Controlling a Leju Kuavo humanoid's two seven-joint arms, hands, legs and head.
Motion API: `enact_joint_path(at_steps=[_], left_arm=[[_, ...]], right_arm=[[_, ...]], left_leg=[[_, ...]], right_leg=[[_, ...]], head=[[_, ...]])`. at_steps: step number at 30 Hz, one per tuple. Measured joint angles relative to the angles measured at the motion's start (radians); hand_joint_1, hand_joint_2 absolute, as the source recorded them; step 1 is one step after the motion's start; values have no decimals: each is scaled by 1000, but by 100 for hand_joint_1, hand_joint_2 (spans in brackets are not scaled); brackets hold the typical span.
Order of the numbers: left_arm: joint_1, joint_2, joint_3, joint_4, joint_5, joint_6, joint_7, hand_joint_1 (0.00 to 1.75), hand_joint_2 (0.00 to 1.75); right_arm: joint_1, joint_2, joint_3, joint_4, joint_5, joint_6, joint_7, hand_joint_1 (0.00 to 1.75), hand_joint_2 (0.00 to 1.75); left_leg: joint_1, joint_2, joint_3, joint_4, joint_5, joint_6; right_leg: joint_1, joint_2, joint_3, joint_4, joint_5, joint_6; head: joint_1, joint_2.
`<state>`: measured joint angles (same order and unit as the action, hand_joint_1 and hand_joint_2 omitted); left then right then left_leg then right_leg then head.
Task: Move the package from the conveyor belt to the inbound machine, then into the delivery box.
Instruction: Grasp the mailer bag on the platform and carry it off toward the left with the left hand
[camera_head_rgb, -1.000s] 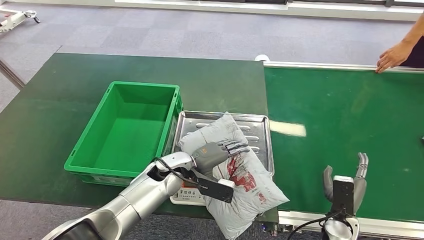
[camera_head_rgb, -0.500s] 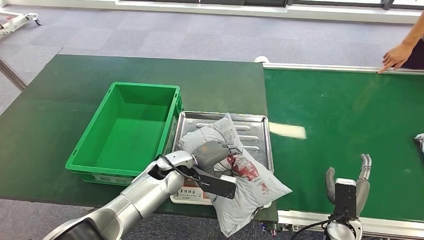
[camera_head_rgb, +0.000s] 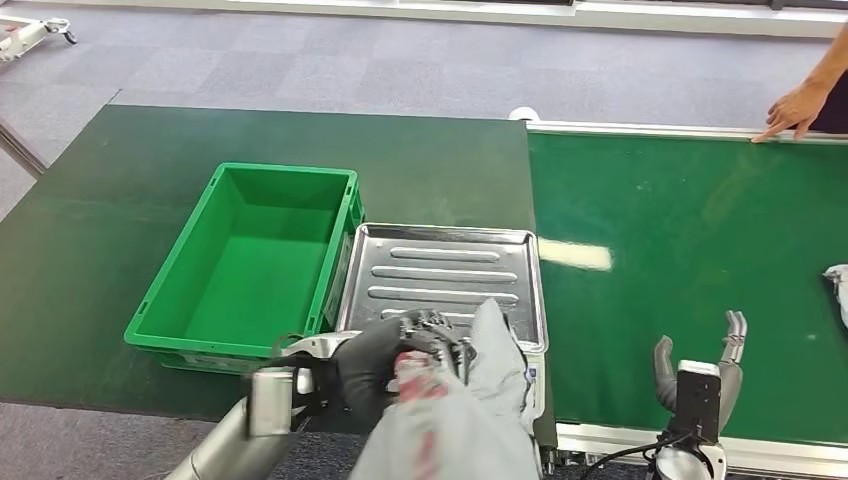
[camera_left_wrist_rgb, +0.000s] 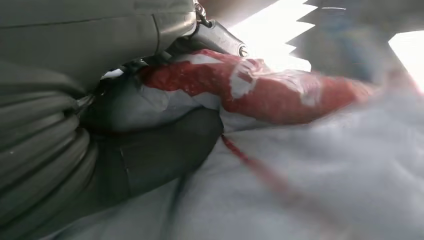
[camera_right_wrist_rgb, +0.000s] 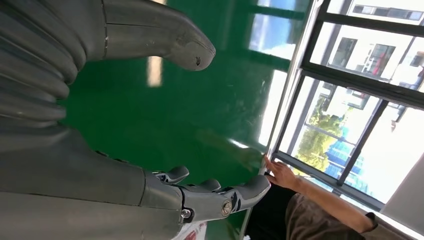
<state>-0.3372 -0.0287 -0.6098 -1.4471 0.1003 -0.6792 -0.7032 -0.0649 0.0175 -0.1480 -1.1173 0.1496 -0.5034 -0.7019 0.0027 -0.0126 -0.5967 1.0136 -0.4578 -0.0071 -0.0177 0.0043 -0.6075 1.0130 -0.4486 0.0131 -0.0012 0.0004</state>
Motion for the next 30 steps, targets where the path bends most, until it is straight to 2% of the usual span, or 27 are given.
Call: enact_joint_path(at_steps=[5,7,8,10,11,14,15,16,18,21,25,30], left_arm=[[60,-82,176,-131,93,-138,0,175,175],[73,-125,255,-143,92,-123,0,175,175],[74,-137,288,-147,60,-84,0,175,175],[66,-140,326,-148,-107,95,1,175,175],[56,-133,333,-137,-229,239,7,175,175],[9,-106,334,-40,-573,779,53,175,175],[-9,-99,334,7,-650,926,76,175,175],[-27,-93,335,56,-708,1023,98,175,175],[-65,-79,336,157,-803,1119,148,175,175],[-121,-60,339,303,-914,1187,230,175,175],[-170,-39,343,446,-1002,1244,326,175,175],[-248,3,364,606,-1181,1296,543,175,175]], right_arm=[[13,1,0,-17,-13,-5,0,0,175],[16,1,0,-21,-17,-8,0,0,175],[17,1,0,-23,-17,-10,0,0,175],[18,1,0,-25,-18,-14,0,0,175],[17,1,0,-26,-18,-16,0,0,175],[15,2,0,-26,-13,-21,0,0,175],[14,2,0,-25,-11,-21,0,0,175],[14,2,0,-25,-8,-22,0,0,175],[13,2,0,-23,-5,-21,0,0,175],[12,2,0,-18,-1,-20,0,0,175],[9,2,2,-8,3,-20,0,0,175],[6,2,15,19,2,-19,0,0,175]], left_leg=[[0,0,0,0,-1,1],[0,0,0,0,0,1],[0,0,1,0,0,0],[0,0,1,0,0,1],[0,0,1,0,0,0],[0,0,1,0,1,0],[0,0,1,0,2,0],[0,0,1,0,2,-1],[0,0,1,0,2,-1],[0,0,1,0,2,-1],[0,0,0,0,2,-1],[1,0,-1,0,2,-1]], right_leg=[[0,-1,0,0,-1,0],[0,-1,0,0,0,0],[0,0,1,0,0,0],[0,-1,1,0,0,0],[0,-1,1,0,0,0],[0,-1,1,0,1,-1],[1,-1,1,0,1,-1],[1,-1,1,0,1,-1],[1,-1,1,0,1,-1],[1,0,1,0,1,-1],[1,0,0,0,1,-1],[1,0,-1,0,1,-1]], head=[[0,0],[0,0],[0,0],[0,0],[0,0],[0,0],[0,0],[0,0],[0,0],[0,0],[0,0],[0,0]])
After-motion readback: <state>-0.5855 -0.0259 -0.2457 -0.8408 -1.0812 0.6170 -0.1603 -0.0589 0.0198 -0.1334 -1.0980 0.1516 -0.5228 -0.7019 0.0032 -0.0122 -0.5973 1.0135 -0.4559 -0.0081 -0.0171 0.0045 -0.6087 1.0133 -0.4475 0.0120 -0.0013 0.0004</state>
